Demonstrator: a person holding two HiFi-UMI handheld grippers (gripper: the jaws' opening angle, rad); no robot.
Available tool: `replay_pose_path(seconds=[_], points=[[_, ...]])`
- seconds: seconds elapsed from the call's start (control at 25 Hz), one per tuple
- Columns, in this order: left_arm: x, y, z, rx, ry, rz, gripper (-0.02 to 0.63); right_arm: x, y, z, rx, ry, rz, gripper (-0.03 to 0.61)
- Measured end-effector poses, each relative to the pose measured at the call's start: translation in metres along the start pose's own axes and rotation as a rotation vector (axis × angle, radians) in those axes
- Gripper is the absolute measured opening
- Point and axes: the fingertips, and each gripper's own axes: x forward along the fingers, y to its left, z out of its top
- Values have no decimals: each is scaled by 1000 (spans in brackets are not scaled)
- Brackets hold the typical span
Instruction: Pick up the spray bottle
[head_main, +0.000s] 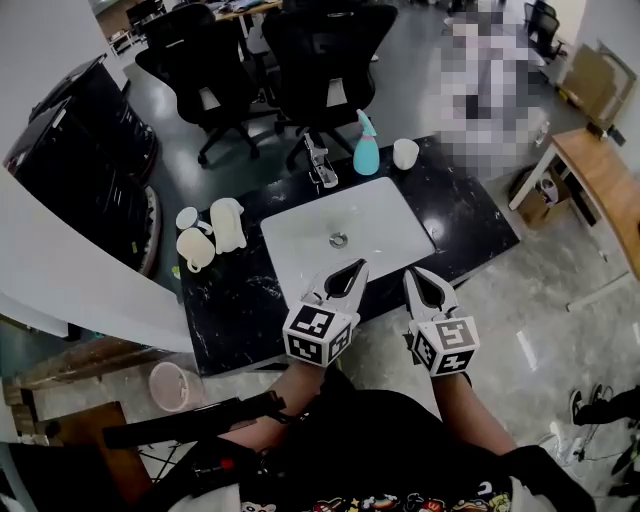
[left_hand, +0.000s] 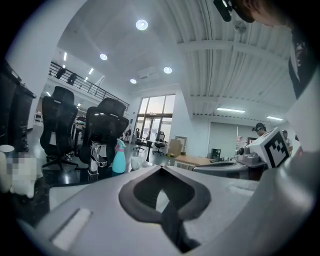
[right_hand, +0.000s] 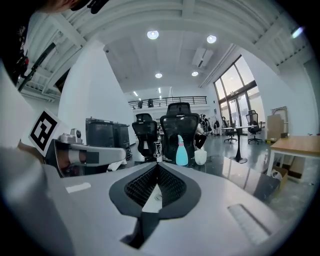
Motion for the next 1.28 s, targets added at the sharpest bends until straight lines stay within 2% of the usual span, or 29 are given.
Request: replay_pose_path(seconds=[0.2, 0.36, 0.52, 0.96, 1.28], points=[[30, 57, 7, -40, -19, -29, 0, 66, 1, 6, -22, 24, -30, 25], [42, 85, 1, -76, -15, -44, 0, 98, 3, 1, -23, 56, -48, 25], [54, 105, 9, -74, -25, -41, 0, 126, -3, 10, -28, 52, -52, 25], [110, 136, 11, -63, 24, 55, 0, 197, -49, 21, -7, 32, 21, 26], [179, 153, 15, -52, 66, 126, 0, 266, -100, 31, -13, 15, 93, 81]])
